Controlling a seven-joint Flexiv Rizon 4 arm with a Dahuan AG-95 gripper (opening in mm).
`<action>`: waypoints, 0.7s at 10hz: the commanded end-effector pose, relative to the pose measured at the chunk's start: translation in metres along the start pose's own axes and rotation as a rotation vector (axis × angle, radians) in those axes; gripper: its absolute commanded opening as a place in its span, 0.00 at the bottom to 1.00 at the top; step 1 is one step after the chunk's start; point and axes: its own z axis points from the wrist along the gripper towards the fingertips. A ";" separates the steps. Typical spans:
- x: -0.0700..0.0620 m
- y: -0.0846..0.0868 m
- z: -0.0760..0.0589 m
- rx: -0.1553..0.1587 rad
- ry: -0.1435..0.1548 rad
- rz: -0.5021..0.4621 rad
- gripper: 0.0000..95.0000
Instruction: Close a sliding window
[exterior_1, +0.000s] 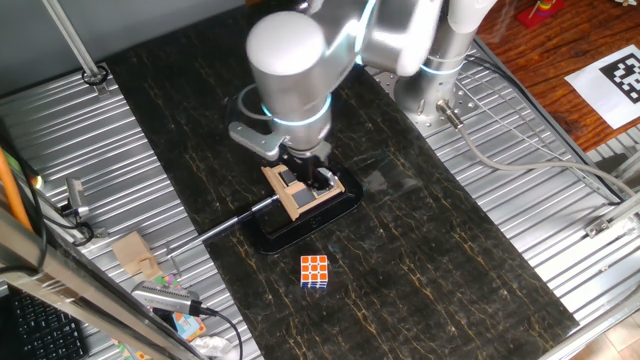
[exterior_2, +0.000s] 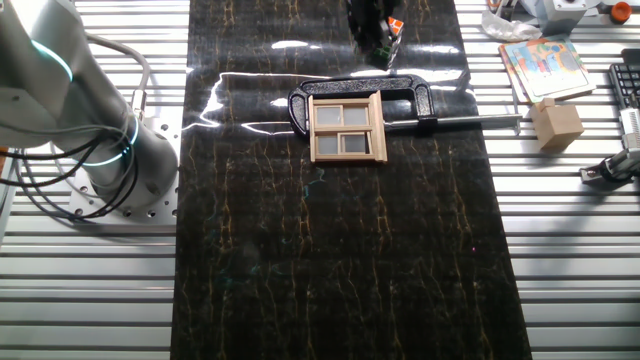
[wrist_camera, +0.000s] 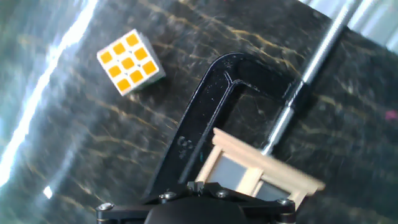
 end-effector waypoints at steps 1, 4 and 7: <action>0.001 0.011 -0.005 0.002 -0.005 0.013 0.00; 0.004 0.014 -0.007 0.007 -0.014 0.000 0.00; 0.004 0.016 -0.006 0.012 -0.015 -0.035 0.00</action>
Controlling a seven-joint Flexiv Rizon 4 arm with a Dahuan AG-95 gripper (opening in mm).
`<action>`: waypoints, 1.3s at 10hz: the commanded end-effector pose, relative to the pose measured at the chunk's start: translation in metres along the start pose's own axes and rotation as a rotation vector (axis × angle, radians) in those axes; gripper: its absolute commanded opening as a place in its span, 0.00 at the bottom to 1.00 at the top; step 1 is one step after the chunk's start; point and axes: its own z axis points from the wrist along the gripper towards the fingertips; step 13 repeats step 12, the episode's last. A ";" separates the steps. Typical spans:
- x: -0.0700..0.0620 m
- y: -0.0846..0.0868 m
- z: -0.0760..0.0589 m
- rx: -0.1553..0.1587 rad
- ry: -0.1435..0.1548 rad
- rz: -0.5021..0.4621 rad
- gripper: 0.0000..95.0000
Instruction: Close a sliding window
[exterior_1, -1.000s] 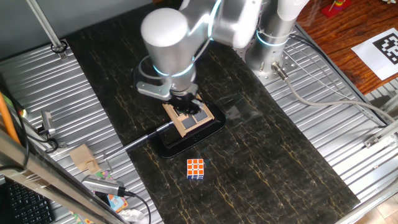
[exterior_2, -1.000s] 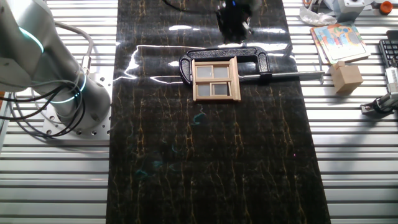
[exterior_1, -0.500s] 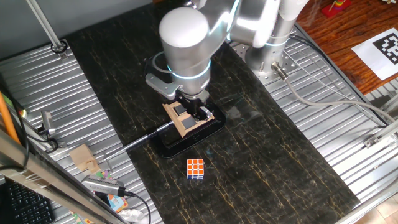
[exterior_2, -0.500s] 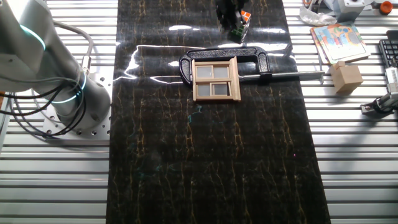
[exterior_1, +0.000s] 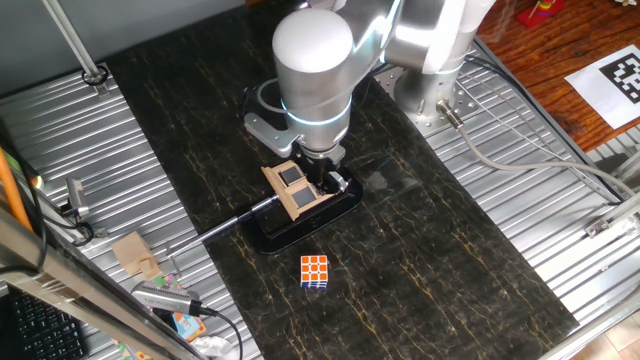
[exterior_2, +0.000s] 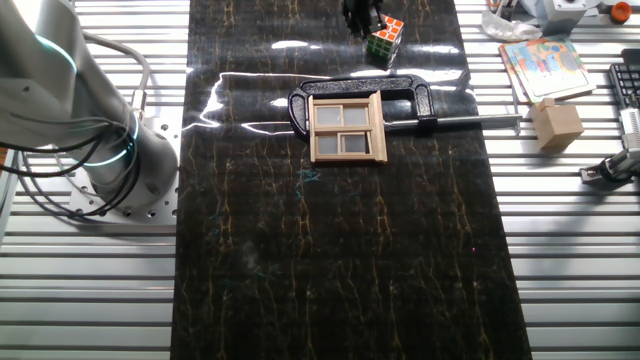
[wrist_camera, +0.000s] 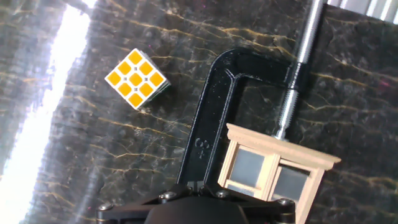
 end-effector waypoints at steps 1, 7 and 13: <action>0.004 -0.001 0.001 0.001 0.009 -0.069 0.00; 0.005 0.000 0.002 -0.001 -0.002 -0.067 0.00; 0.004 0.001 0.002 -0.001 -0.002 -0.064 0.00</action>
